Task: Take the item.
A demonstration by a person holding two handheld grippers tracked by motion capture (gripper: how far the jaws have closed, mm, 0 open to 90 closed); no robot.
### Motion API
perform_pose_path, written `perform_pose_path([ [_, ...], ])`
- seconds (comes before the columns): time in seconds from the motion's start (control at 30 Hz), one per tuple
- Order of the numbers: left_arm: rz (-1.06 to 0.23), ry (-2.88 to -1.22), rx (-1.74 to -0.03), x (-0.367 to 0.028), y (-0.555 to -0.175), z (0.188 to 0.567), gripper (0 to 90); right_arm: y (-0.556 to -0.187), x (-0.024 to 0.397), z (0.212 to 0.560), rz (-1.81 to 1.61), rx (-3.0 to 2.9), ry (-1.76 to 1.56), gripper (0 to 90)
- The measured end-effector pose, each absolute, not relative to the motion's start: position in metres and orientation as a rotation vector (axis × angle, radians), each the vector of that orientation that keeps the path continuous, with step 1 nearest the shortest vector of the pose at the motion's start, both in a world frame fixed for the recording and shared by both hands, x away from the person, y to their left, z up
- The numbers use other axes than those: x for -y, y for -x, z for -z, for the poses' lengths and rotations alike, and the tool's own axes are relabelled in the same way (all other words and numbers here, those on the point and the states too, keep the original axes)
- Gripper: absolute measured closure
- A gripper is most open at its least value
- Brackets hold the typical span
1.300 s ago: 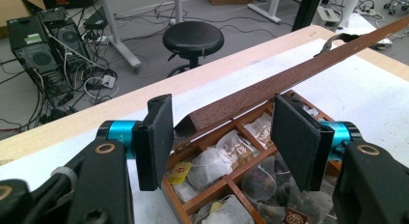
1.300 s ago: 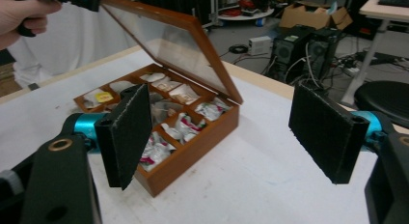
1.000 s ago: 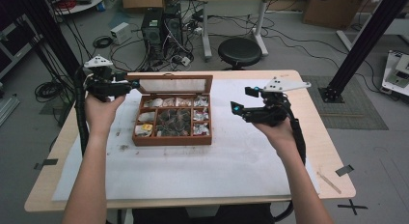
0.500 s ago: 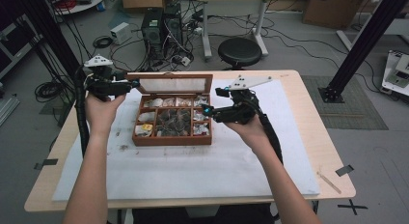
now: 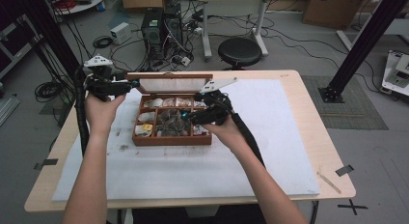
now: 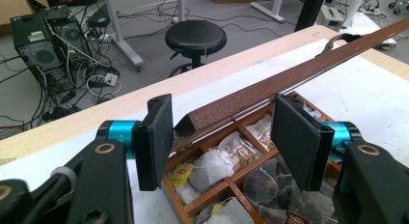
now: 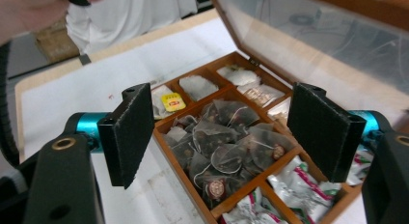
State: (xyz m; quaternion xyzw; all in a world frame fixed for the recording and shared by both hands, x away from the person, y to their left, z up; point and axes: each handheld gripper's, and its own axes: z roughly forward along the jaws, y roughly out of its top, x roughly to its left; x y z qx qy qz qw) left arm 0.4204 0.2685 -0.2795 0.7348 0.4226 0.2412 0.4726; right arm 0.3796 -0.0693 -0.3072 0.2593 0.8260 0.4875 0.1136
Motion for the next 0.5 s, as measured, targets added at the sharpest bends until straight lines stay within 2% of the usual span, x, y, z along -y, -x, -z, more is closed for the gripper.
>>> perform_pose_path([
  [0.23, -0.590, -1.797, -1.035, -0.268, -0.420, 0.279, 41.0, -0.385, 0.047, 0.323, -1.378, -2.470, -0.769, 26.4],
  [0.3, -0.590, -1.798, -1.035, -0.268, -0.420, 0.280, 41.0, -0.387, 0.042, 0.327, -1.373, -2.478, -0.772, 29.9],
  [0.43, -0.590, -1.798, -1.036, -0.268, -0.420, 0.279, 41.0, -0.391, 0.033, 0.336, -1.357, -2.499, -0.790, 31.1],
  [0.5, -0.590, -1.799, -1.035, -0.268, -0.420, 0.279, 41.0, -0.394, 0.030, 0.341, -1.359, -2.511, -0.798, 37.1],
])
